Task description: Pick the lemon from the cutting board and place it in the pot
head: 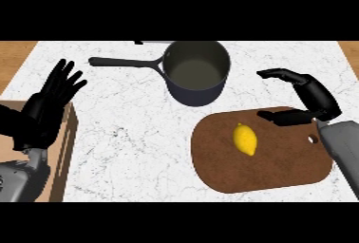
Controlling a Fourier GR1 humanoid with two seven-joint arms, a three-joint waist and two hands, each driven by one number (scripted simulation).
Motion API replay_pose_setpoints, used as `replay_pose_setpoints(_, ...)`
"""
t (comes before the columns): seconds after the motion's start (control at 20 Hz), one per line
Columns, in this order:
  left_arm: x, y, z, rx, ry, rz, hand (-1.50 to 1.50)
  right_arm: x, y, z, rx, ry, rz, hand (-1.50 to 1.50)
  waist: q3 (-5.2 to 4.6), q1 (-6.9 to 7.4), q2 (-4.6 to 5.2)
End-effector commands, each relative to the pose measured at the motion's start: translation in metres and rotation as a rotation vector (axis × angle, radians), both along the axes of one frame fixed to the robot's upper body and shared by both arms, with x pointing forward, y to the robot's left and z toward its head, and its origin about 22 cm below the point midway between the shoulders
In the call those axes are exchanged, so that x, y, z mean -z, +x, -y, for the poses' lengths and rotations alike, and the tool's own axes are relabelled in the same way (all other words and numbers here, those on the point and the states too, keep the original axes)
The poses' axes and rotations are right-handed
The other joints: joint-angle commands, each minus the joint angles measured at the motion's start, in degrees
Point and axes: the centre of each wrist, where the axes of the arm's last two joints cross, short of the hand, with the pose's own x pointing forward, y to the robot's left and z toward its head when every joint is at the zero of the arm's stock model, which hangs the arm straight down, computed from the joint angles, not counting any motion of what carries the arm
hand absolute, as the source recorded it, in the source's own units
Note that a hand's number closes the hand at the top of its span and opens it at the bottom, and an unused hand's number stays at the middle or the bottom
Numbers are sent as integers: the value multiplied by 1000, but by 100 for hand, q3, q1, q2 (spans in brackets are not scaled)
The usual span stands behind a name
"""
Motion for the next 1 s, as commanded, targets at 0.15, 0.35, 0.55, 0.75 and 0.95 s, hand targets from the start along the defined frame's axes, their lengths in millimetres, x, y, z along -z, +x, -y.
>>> replay_pose_setpoints(0.15,8,12,-6,-74,-40,13,0,-30,33,36,-203,-1,86,-150,-64,-207,16)
replay_pose_setpoints(0.35,4,0,-10,-87,-64,-4,0,-71,47,14,-289,-209,0,-150,-74,-227,-37)
replay_pose_setpoints(0.55,2,1,-5,-81,-68,4,0,-85,47,-18,-408,-474,-86,-150,-82,-272,-65)
replay_pose_setpoints(0.75,11,-5,-10,-111,-54,-11,0,-86,35,-55,-487,-702,-92,-150,-83,-369,-102)
replay_pose_setpoints(0.95,2,-5,-8,-99,-45,-4,0,-86,28,-73,-527,-857,-150,-150,-75,-374,-87)
